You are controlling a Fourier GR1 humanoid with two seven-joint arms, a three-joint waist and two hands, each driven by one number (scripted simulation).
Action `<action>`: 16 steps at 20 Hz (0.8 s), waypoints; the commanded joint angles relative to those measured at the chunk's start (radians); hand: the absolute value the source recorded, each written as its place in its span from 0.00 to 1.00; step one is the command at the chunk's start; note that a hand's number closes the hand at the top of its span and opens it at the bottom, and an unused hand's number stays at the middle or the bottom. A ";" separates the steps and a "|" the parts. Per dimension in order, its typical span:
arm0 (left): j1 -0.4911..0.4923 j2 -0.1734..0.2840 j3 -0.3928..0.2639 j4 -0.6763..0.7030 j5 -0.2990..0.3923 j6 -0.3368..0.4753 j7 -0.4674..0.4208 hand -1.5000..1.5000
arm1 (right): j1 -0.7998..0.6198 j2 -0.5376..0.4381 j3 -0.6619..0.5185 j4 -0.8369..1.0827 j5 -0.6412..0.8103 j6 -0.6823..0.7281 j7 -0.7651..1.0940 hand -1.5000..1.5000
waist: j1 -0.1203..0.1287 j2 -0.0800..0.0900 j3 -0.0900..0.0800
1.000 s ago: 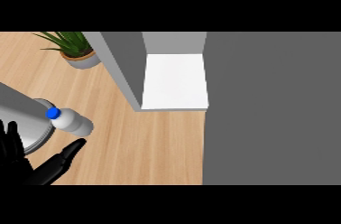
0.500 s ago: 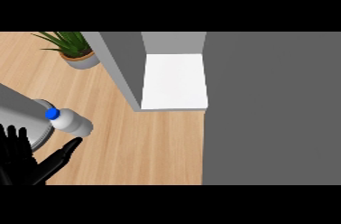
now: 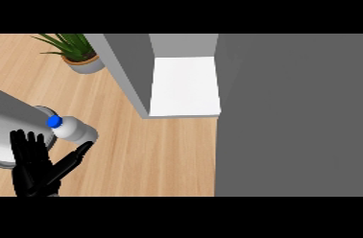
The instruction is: Pick up the bottled water, place it into the cabinet and close the cabinet
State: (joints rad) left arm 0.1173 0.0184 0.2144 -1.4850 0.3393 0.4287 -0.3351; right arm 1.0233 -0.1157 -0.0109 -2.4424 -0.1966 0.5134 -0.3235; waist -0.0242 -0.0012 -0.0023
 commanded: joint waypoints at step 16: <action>-0.269 0.067 0.199 0.648 0.088 -0.169 -0.352 0.00 | 0.115 0.008 -0.073 -0.115 -0.092 0.060 -0.076 0.00 | 0.002 0.003 0.000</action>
State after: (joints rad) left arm -0.0958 0.0537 0.3749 -0.9647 0.4139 0.2887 -0.6410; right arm 1.1114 -0.1094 -0.0519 -2.4354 -0.1978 0.5682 -0.4281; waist -0.0223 0.0013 -0.0017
